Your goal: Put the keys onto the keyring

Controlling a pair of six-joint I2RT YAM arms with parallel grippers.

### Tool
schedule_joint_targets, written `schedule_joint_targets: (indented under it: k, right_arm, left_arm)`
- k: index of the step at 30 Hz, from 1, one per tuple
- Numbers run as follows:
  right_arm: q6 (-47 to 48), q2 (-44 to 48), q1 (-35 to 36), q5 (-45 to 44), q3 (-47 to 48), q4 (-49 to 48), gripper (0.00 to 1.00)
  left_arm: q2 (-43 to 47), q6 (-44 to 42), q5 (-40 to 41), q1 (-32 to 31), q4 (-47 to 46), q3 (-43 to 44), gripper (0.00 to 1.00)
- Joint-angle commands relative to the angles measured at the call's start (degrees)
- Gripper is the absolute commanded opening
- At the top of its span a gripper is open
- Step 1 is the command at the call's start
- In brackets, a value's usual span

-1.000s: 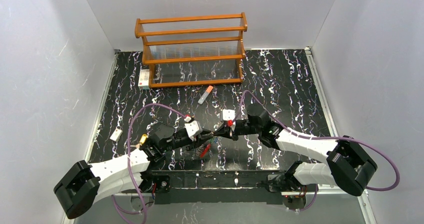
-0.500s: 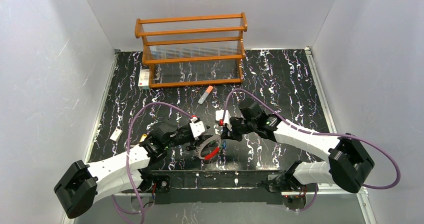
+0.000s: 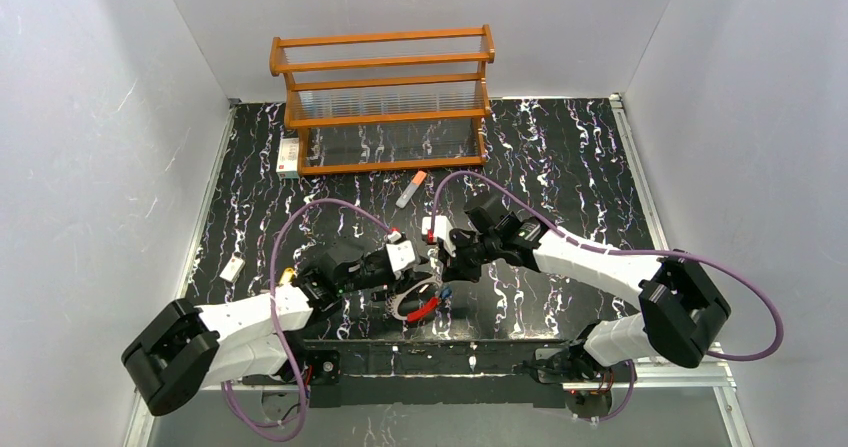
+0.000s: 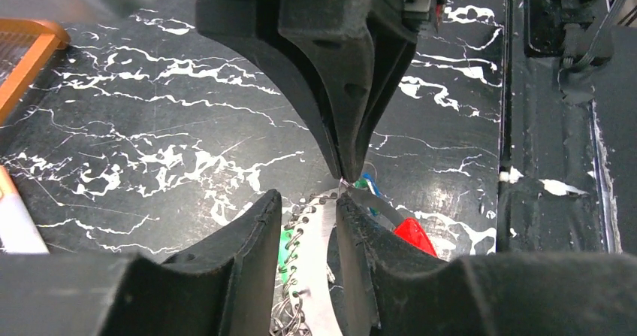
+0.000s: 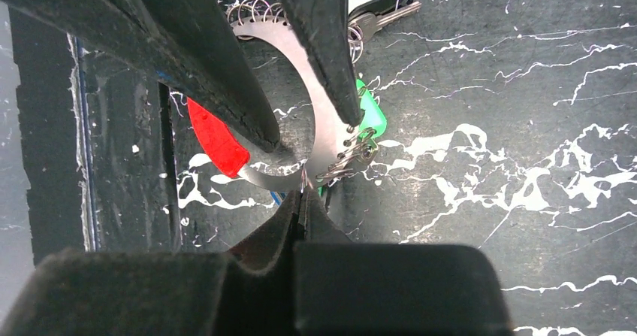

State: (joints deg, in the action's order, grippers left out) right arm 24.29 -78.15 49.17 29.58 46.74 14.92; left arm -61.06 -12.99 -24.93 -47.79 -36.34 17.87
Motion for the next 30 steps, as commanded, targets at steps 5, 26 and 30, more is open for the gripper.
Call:
schedule_joint_targets:
  k: [5,26,30]
  right_arm:
    - [-3.96,0.97,0.27,2.48,0.70,-3.64,0.01]
    - [-3.93,2.19,0.27,2.96,0.45,-4.55,0.01]
    - [-3.90,2.17,0.31,2.90,0.46,-4.50,0.01]
  left_arm:
    - [-3.07,2.29,-4.13,-0.16,-6.19,-1.68,0.26]
    - [-8.91,1.66,-5.75,-0.14,-9.28,-1.13,0.17]
    - [-9.56,2.05,-6.24,-0.12,-9.28,-0.61,0.11]
